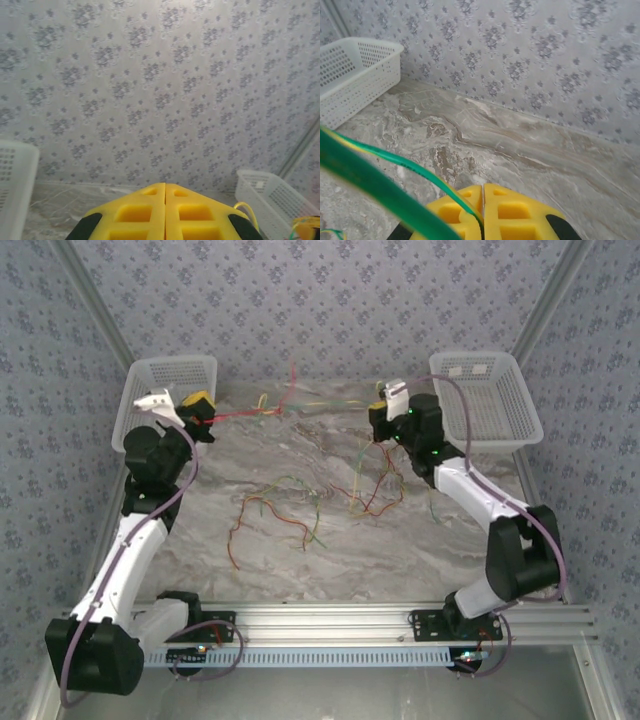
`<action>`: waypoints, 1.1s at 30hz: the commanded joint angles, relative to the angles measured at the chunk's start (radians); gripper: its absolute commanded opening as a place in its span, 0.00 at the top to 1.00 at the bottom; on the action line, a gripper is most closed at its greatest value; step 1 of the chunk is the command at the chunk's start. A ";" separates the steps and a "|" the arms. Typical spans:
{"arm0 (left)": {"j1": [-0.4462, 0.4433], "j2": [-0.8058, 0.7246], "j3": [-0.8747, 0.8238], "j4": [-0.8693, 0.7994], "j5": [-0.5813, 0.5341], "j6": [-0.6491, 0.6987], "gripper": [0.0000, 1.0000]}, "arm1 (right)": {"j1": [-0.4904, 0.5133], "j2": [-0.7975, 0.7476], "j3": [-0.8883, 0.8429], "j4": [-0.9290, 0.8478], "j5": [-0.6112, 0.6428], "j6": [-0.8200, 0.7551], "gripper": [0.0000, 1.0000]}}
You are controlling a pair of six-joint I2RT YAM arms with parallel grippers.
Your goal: Untangle the cables
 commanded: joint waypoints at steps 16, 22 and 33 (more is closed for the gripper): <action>0.235 -0.049 0.006 -0.207 -0.467 -0.081 1.00 | -0.449 -0.449 0.121 -0.528 0.377 0.302 1.00; 0.123 0.030 0.072 -0.127 -0.151 0.041 1.00 | -0.398 -0.437 0.212 -0.516 0.128 0.324 1.00; -0.262 0.411 0.322 -0.141 0.005 0.194 1.00 | -0.113 -0.179 0.491 -0.453 0.046 0.289 1.00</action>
